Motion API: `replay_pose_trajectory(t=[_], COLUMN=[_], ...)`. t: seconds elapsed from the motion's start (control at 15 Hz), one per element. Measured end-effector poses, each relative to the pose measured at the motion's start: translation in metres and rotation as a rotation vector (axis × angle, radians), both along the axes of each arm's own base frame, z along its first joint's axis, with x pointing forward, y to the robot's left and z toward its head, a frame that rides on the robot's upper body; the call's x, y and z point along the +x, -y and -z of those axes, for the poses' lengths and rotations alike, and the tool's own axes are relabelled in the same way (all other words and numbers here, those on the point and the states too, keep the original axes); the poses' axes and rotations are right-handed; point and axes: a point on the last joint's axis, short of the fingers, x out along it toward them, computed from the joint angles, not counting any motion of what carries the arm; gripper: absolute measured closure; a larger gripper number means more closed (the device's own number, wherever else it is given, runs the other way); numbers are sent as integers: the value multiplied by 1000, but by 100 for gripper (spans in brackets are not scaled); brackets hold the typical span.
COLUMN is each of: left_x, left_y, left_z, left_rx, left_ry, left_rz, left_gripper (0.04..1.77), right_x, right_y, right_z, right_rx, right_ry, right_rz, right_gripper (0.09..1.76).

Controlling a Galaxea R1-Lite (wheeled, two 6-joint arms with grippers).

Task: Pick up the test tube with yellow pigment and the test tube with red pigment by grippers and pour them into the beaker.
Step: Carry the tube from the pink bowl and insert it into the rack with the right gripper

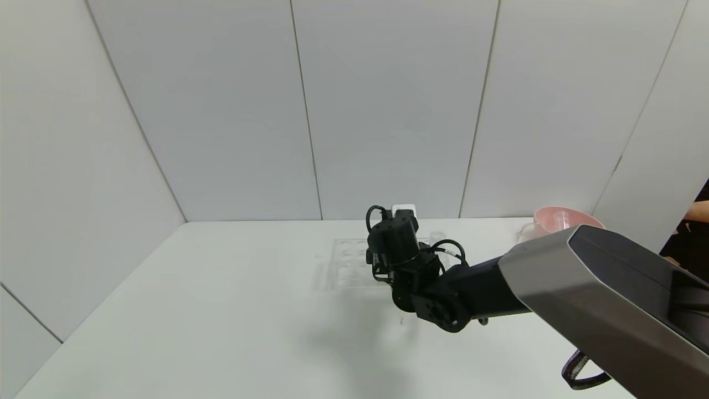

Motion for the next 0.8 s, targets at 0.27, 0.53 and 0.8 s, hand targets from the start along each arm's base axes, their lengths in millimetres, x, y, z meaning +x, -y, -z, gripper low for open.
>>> replay_pose_trajectory(t=[0.27, 0.53, 0.8], left_x=[0, 0, 0], left_y=[0, 0, 0], left_z=[0, 0, 0], left_rx=[0, 0, 0], left_ry=[0, 0, 0], left_rz=[0, 0, 0], left_gripper=[9, 9, 9], right_x=[-1, -1, -1], right_y=[-1, -2, -3], right_z=[0, -1, -1], right_rx=[-18, -16, -11], right_ry=[-1, 3, 7], right_rz=[-9, -11, -12], right_gripper=[14, 14, 71])
